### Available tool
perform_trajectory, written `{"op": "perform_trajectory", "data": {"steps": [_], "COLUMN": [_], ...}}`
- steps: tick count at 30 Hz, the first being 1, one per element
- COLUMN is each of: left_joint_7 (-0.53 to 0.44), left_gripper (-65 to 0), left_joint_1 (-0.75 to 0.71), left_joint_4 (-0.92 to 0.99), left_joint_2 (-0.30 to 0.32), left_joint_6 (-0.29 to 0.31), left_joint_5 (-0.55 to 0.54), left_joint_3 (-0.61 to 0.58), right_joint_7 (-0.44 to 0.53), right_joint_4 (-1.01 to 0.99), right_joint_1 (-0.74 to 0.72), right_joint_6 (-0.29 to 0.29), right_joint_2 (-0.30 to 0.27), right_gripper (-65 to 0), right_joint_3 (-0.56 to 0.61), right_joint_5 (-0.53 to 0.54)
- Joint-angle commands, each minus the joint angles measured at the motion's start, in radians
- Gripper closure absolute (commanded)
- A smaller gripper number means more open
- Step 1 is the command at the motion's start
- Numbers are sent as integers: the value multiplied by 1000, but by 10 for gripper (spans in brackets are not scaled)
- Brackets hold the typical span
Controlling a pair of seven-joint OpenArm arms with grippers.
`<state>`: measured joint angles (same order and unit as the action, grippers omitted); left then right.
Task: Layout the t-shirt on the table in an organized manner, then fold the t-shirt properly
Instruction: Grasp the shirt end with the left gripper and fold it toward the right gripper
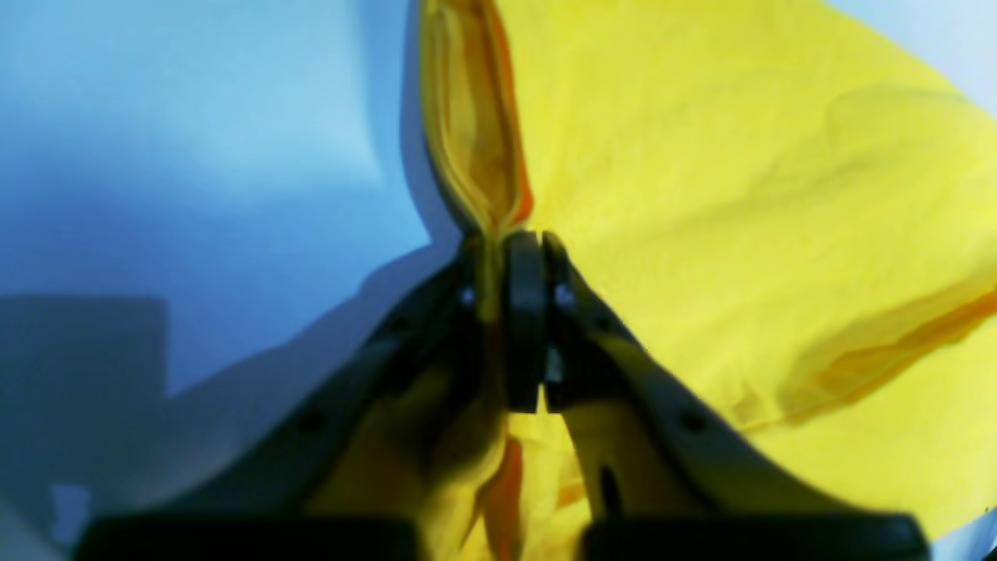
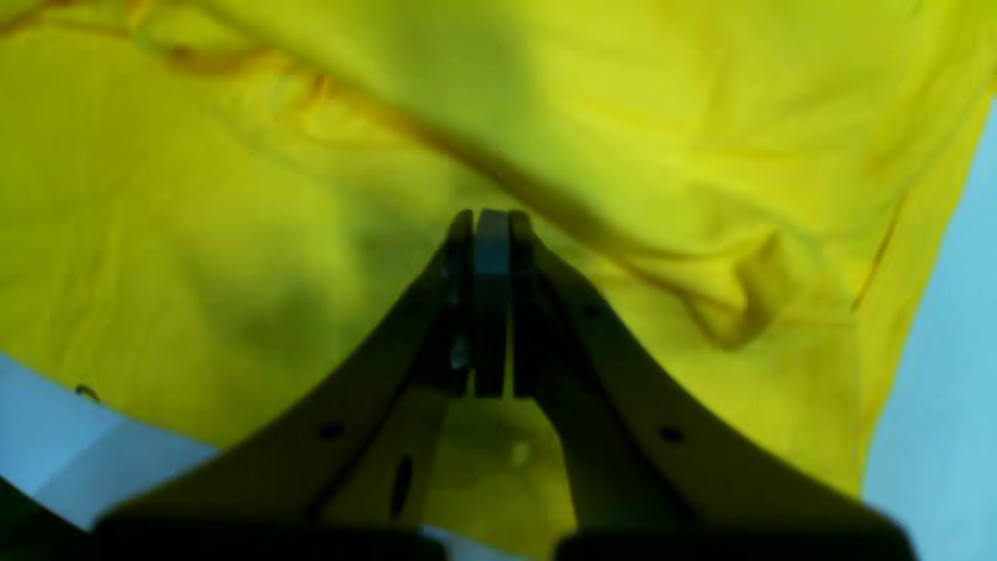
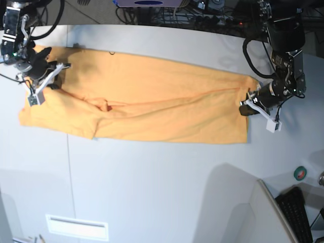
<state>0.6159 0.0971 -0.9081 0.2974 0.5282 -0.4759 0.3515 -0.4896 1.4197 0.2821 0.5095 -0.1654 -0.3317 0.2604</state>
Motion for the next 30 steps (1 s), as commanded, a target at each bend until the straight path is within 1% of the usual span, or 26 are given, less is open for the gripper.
{"op": "perform_trajectory", "data": {"steps": [1,4,7,10,12,14,17,20,23,25,27,30], "left_joint_7": [32,-18,-21,-21,-21,-21,-20,-20,-20,-20,-20,-20], "left_gripper": [0,0,0,0,0,0,0,0,0,0,0,0], "left_joint_1": [5,-12,-61,-150,-202,-242,-276,-274,-245,-224,-205,-178], "left_joint_4": [-9,-84,-230,-429,-549,-652,-748,-776,-771,-770,-768,-741], "left_joint_2": [16,27,30,27,21,16,13,10,1,-14,-23,-63], "left_joint_6": [-6,-9,-20,-102,-142,-168,-230,-273,-343,-379,-388,-389], "left_joint_5": [30,38,38,39,39,39,39,39,39,39,39,38], "left_joint_3": [-1,-4,-2,-16,-22,-84,-194,-312,-421,-490,-550,-598], "right_joint_7": [22,22,21,19,19,19,19,19,19,19,19,19], "right_joint_4": [31,49,49,49,49,49,49,49,49,49,49,49], "right_joint_1": [-2,3,3,3,3,3,3,1,1,1,1,1], "right_joint_6": [5,5,5,5,5,5,5,5,5,5,5,5], "right_joint_2": [-15,-15,-15,-15,-13,-13,-13,-13,-13,-13,-13,-13], "right_gripper": [0,0,0,0,0,0,0,0,0,0,0,0], "right_joint_3": [-5,-5,-5,-5,-5,-5,-5,-5,-5,-5,-7,-7], "right_joint_5": [17,18,18,18,18,18,18,18,18,18,18,18]}}
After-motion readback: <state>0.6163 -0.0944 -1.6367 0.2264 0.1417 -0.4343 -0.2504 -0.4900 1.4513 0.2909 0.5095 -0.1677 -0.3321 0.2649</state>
